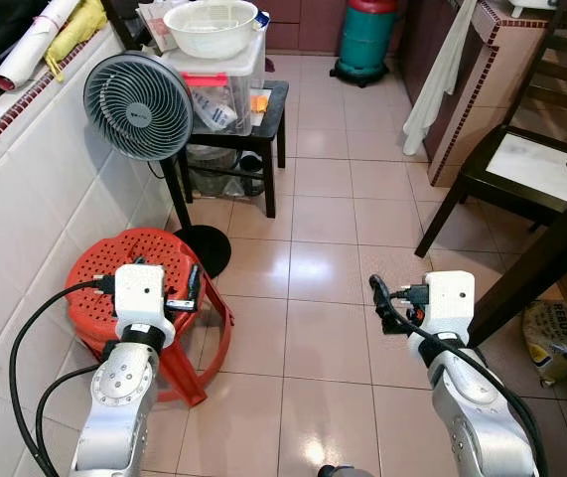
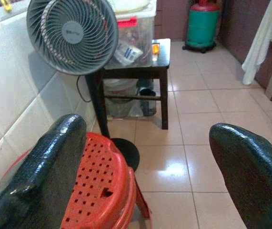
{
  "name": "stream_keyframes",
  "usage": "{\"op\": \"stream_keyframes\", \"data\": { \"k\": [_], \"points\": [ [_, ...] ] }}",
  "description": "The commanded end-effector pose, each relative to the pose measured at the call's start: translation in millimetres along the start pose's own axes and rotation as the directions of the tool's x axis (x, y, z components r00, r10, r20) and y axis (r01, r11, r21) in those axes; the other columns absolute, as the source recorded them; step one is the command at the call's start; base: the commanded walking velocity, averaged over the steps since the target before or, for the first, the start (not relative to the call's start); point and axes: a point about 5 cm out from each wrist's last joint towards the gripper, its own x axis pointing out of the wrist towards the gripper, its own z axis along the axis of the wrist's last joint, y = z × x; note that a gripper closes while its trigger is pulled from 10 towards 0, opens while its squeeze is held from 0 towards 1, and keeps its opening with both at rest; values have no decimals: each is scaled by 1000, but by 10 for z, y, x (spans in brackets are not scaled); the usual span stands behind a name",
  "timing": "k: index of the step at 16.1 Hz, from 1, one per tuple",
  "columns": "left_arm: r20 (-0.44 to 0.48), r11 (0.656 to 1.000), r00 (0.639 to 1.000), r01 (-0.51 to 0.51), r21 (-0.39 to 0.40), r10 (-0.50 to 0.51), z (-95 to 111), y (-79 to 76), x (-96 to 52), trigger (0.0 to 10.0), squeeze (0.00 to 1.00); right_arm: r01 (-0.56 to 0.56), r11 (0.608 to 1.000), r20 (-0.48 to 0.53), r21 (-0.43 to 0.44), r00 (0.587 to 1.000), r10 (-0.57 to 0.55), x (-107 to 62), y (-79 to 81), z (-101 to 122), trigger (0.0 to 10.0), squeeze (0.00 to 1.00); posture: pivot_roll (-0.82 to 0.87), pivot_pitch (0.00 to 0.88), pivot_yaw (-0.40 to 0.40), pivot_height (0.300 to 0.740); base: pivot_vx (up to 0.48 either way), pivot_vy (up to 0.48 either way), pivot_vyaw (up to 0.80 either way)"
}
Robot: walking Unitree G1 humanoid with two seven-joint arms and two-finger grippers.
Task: Setting the table
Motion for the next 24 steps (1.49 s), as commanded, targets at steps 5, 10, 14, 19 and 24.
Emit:
{"op": "stream_keyframes", "data": {
  "k": [5, 10, 14, 19, 24],
  "points": [
    [-32, 999, 999, -21, -49, 20, -30, 22, 34, 10000, 0, -34, 999, 0, 13, 999, 34, -8, 56, 16, 10000, 0, -189, 117, 2, 740, 0, 0, -267],
    [-29, 994, 999, -17, -109, 14, -18, 56, 59, 10000, 0, -24, 999, -17, 23, 1000, 24, -9, 9, 5, 10000, 0, -190, 119, 2, 740, 0, 0, -775],
    [-19, 990, 1000, -21, -140, 18, 26, 97, 121, 10000, 0, -27, 1000, -13, 13, 1000, 27, -5, 21, 20, 10000, 0, -193, 120, 2, 740, 0, 0, -773],
    [-23, 990, 1000, -4, -144, 1, 20, 97, 126, 10000, 0, -26, 1000, -15, 13, 1000, 26, -10, 26, 14, 10000, 0, -197, 123, 3, 740, 0, 0, -774],
    [-16, 988, 999, 40, -150, -42, 12, 15, 89, 10000, 0, -28, 1000, 22, -15, 999, 28, -15, 27, 74, 10000, 0, -198, 124, 4, 740, 274, 0, -775]
  ]
}}
